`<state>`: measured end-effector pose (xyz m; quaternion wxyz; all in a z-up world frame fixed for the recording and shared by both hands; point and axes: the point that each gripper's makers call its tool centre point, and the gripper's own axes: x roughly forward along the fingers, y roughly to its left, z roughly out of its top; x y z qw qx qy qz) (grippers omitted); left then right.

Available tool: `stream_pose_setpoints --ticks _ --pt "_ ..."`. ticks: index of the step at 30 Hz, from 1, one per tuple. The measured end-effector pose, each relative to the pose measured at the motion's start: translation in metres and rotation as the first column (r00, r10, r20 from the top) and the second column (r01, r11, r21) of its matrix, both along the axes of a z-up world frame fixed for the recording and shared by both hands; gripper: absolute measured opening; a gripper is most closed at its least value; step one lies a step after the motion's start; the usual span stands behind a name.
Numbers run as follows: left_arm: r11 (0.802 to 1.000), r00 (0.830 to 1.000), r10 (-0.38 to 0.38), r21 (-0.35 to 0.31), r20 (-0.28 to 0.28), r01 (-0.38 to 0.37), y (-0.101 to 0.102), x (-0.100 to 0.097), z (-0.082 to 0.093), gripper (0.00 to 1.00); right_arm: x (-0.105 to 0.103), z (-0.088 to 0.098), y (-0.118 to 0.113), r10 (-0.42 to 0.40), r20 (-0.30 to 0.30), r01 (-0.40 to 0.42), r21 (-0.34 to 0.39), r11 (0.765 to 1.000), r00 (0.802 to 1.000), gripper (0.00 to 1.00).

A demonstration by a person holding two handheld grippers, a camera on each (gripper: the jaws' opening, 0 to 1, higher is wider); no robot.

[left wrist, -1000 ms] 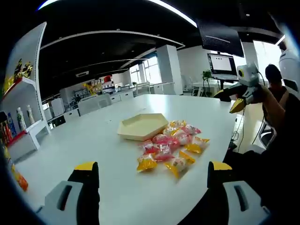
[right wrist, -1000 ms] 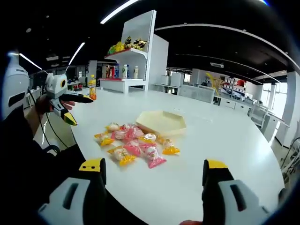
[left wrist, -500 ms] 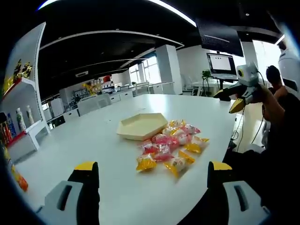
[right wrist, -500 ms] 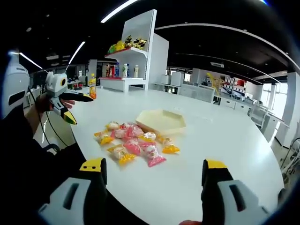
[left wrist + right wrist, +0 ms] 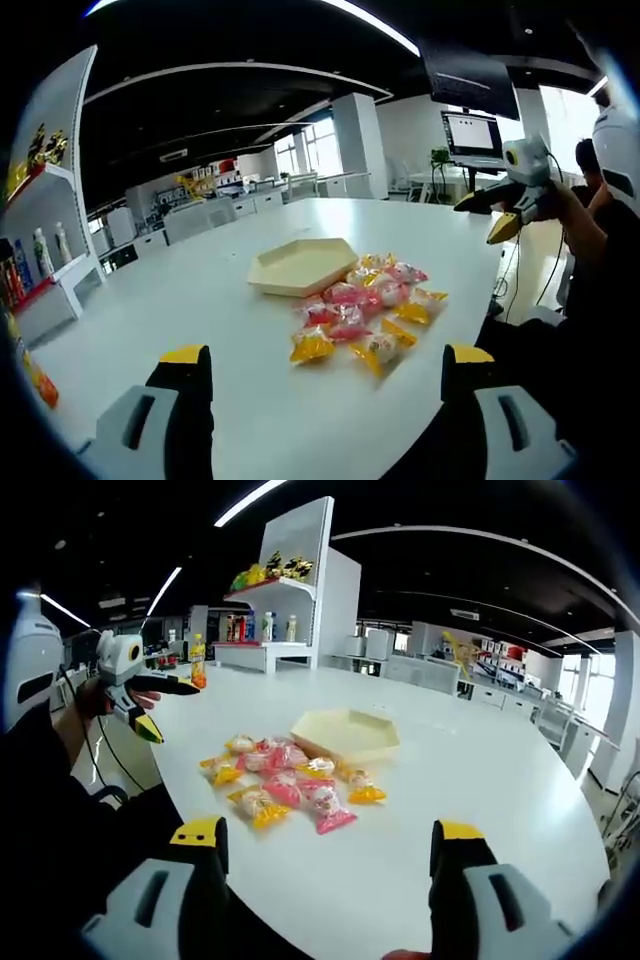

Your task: Pick up the marshmallows scattered on the table and place them into the bowl on the table

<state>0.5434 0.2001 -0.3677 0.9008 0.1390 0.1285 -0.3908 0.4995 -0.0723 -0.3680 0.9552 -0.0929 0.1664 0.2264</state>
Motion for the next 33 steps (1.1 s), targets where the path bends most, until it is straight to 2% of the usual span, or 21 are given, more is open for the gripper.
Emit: stream_pose_setpoints --ticks 5,9,20,33 --pt "1.000 1.000 -0.003 0.002 -0.003 0.003 0.000 0.003 -0.002 0.95 0.009 -0.010 0.002 0.008 -0.020 -0.008 0.020 1.000 1.000 0.79" --pt "1.000 1.000 -0.025 0.008 0.016 0.025 -0.005 0.006 -0.001 0.95 0.016 -0.018 0.008 0.022 -0.038 -0.021 0.018 1.000 0.999 0.78" --pt "0.999 0.999 -0.041 0.023 0.010 0.041 -0.007 0.014 -0.008 0.95 0.035 -0.026 0.018 0.050 -0.044 -0.048 0.031 0.998 0.998 0.78" --pt "0.999 0.999 -0.038 0.000 -0.004 0.038 -0.003 0.029 -0.010 0.95 0.059 -0.028 0.031 0.073 -0.061 -0.072 0.025 0.997 0.995 0.78"
